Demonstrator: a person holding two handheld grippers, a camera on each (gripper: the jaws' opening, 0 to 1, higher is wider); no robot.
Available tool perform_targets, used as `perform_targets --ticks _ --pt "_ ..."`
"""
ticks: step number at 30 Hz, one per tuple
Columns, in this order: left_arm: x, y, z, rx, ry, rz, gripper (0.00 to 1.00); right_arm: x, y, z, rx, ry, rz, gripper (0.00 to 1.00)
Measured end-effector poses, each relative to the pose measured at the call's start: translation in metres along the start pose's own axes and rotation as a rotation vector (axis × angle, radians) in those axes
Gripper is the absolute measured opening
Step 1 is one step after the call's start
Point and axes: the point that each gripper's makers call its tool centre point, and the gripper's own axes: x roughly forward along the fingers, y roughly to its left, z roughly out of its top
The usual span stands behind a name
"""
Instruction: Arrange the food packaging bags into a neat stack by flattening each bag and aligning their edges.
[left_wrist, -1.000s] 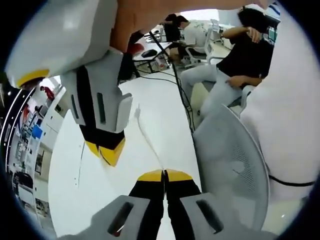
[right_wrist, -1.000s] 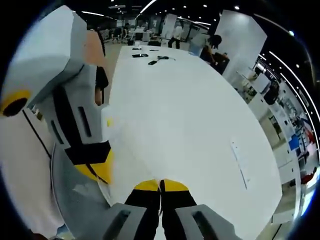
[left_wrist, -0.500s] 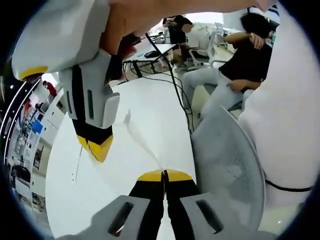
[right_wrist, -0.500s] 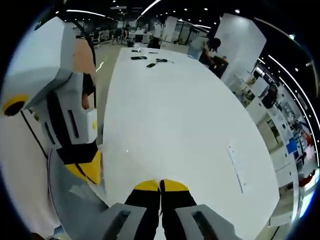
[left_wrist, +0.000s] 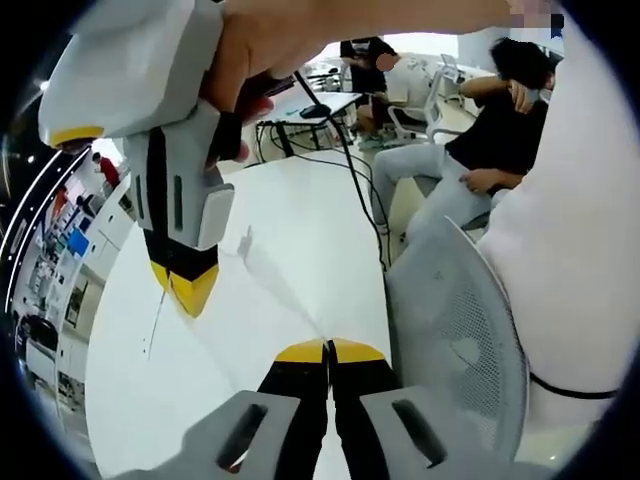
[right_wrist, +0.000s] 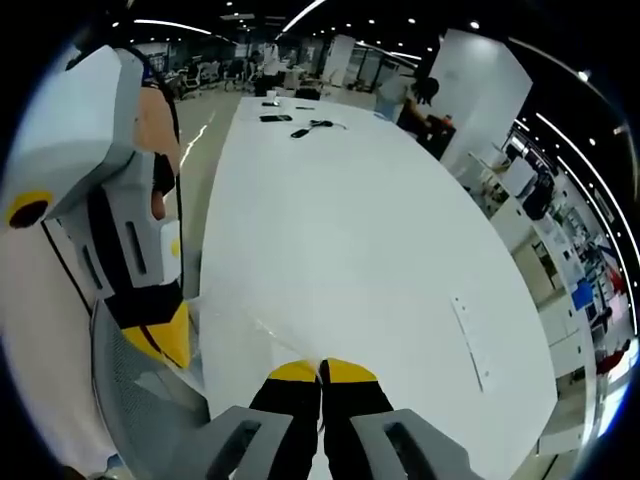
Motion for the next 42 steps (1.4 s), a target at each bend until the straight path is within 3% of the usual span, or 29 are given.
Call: perform_targets --ticks 42 --pt "0.007 0.008 -0.005 0.029 -0.005 0.003 0.0 0.011 -0.011 0.002 0.012 -0.006 0.01 0.0"
